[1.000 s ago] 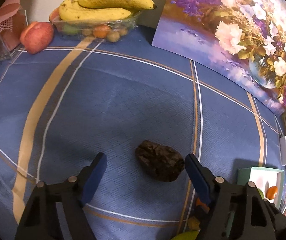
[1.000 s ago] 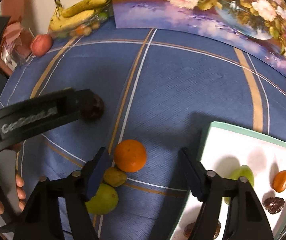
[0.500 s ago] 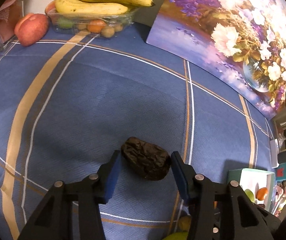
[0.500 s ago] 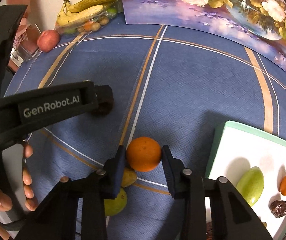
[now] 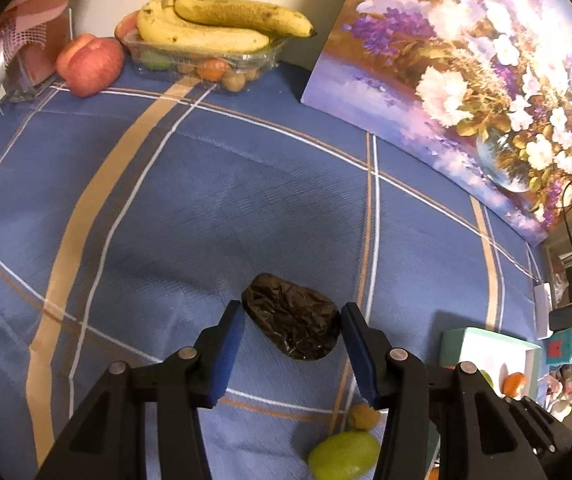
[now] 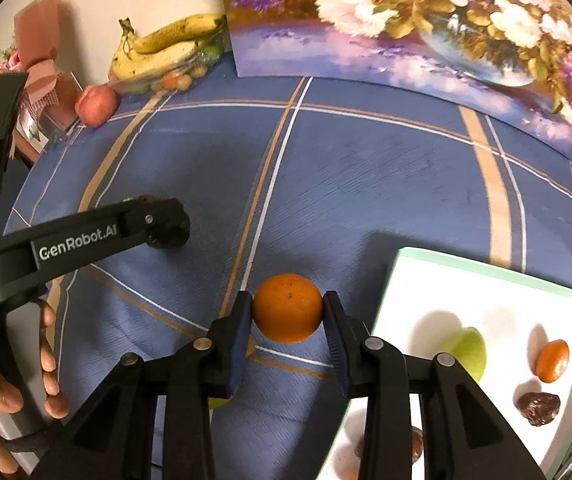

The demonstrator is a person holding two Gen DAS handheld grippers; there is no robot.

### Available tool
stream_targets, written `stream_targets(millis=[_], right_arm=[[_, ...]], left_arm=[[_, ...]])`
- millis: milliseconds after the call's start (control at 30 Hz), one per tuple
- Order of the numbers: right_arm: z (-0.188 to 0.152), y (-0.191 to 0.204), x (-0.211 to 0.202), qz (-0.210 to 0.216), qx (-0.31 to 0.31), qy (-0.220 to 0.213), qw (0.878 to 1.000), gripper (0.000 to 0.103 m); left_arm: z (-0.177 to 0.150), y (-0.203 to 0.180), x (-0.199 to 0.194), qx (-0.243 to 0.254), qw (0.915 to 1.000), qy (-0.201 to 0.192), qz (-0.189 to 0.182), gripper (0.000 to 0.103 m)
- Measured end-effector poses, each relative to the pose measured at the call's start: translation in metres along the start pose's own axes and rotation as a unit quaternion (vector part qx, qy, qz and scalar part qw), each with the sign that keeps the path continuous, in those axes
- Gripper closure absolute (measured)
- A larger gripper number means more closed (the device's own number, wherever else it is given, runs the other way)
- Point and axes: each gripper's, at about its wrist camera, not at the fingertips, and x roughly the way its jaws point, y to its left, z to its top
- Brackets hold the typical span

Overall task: Organize fruits
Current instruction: 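Carry the date and the orange toward the white tray with both tools, then lower the date and the orange over the tray with both tools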

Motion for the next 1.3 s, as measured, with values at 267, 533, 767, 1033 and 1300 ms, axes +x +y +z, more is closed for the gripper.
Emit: stream_targets(millis=[267,533,767,1033,1300], right_arm=[[-0.013,-0.004,-0.028,-0.008,0.001,-0.010,1.000,0.066],[-0.046,-0.018,-0.051,-0.015,0.014,-0.011,1.000,0.066],[-0.073,-0.029,-0.067,-0.023,0.022,-0.015,0.999,0.066],[-0.098,-0.041,-0.082,-0.031,0.031,-0.018,0.999,0.066],[-0.112,-0.051,-0.089,-0.030,0.035,-0.020,0.999,0.066]], left_arm=[[-0.019,-0.015,-0.036,0.007,0.9998,-0.017,-0.009,0.050],[-0.050,-0.022,-0.057,0.020,0.9997,-0.013,-0.008,0.050],[-0.077,-0.035,-0.076,0.049,0.9986,-0.018,-0.001,0.050],[-0.103,-0.052,-0.084,0.075,0.9970,-0.019,0.011,0.050],[-0.123,-0.063,-0.083,0.084,0.9963,-0.012,0.015,0.050]])
